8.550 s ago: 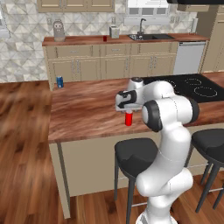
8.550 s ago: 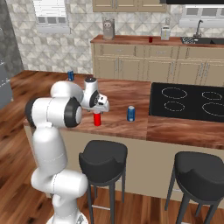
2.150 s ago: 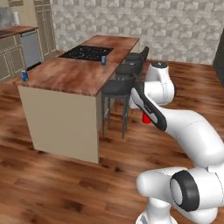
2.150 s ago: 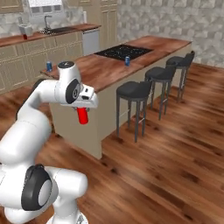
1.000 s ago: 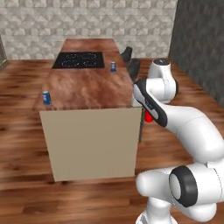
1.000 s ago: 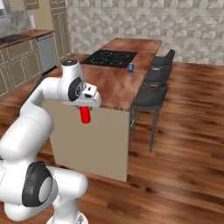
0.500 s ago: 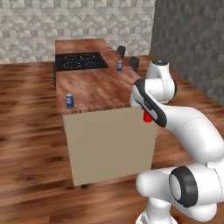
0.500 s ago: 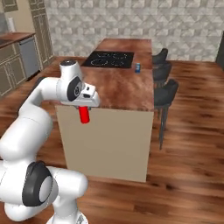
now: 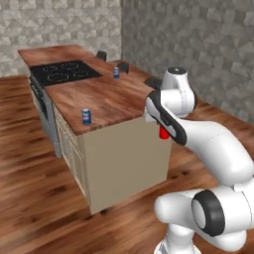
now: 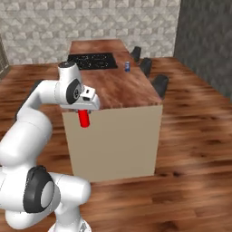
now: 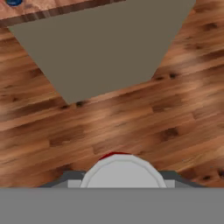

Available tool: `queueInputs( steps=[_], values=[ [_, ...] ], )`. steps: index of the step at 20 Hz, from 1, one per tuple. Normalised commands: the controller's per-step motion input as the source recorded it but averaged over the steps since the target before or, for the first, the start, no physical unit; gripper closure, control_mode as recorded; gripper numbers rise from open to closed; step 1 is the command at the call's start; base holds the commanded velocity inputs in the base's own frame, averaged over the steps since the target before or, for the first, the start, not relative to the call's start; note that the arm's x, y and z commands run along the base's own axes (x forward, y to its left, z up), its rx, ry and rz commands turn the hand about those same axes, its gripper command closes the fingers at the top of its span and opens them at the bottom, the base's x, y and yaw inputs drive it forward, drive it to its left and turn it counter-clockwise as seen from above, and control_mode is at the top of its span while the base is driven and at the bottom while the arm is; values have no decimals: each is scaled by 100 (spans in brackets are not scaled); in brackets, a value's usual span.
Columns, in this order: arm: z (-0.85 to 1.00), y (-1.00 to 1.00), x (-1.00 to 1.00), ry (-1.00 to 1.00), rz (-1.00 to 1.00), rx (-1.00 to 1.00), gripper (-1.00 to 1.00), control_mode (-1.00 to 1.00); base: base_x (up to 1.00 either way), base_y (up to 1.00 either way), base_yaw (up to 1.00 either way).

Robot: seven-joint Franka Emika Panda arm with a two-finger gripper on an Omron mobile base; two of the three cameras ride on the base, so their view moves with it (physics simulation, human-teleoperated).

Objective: Four empty soda cans are scattered around the kitchen. Gather all the cans and cluster them next to the stove for recycling.

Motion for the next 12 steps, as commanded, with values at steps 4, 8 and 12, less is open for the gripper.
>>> queueInputs(
  steps=[4, 8, 12],
  values=[
    [0, 0, 0, 0, 0, 0, 100, 100, 0, 100, -62],
    [0, 0, 0, 0, 0, 0, 100, 100, 0, 93, -70],
    [0, 0, 0, 0, 0, 0, 100, 100, 0, 67, -81]
  ],
)
